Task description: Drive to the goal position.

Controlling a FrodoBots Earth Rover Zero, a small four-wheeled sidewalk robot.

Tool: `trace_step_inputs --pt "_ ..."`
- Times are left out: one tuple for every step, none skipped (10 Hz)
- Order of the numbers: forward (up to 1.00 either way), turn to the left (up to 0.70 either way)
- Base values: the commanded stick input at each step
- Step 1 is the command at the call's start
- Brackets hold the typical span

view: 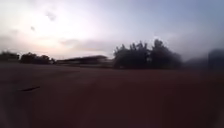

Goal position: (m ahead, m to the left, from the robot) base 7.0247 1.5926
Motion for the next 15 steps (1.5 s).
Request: trace_step_inputs --pt "0.7 -0.02" --pt "0.7 -0.31" --pt "0.7 -0.28" --pt "0.7 -0.13" --pt "0.7 0.0" --pt "0.7 0.0" --pt "0.7 0.0" --pt "0.7 0.0" --pt "0.7 0.0" --pt "0.7 0.0" --pt "0.7 0.0" --pt "0.7 0.0" --pt "0.7 0.0" --pt "0.7 0.0" --pt "0.7 0.0"
